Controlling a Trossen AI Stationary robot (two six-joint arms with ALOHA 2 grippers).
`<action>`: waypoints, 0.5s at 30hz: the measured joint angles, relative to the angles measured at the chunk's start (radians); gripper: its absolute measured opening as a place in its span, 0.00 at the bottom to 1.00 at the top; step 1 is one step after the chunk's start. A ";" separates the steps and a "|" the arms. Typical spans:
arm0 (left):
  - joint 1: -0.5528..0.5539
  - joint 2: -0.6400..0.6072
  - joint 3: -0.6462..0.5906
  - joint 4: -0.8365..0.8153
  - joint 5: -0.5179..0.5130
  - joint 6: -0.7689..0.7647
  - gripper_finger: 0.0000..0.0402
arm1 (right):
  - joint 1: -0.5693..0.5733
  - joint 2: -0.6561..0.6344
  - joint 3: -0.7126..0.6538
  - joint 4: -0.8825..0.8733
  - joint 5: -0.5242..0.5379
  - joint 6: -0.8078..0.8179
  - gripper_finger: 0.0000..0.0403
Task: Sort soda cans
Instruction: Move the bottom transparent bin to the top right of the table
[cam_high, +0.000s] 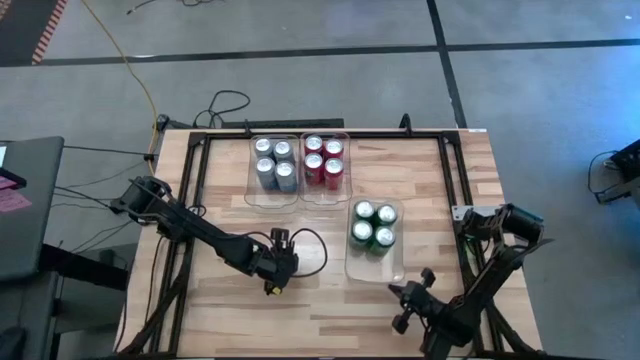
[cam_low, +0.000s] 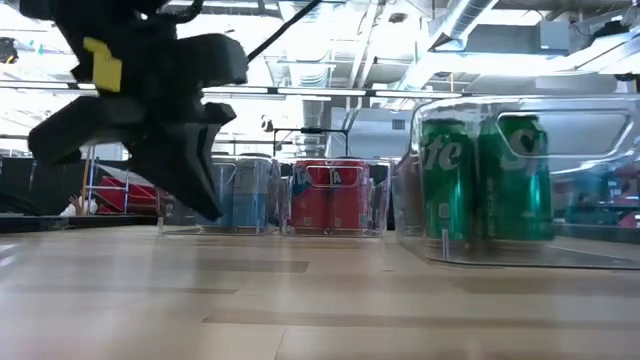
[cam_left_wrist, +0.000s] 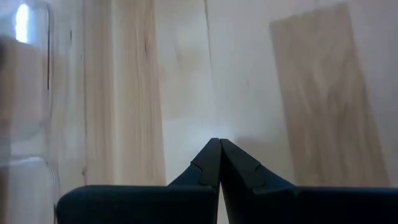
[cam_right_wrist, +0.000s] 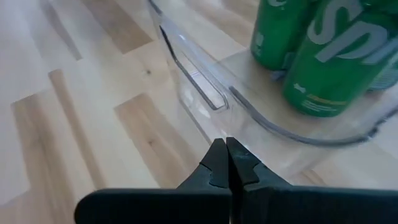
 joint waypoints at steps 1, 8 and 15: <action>0.001 0.000 -0.009 0.001 0.000 -0.005 0.00 | -0.004 0.000 0.000 -0.016 0.001 0.018 0.00; 0.008 0.000 -0.069 0.002 -0.003 -0.088 0.00 | -0.022 0.000 0.000 -0.003 -0.001 -0.004 0.00; 0.017 0.004 -0.070 0.325 0.011 0.058 0.00 | -0.022 0.000 0.000 0.142 -0.006 -0.164 0.00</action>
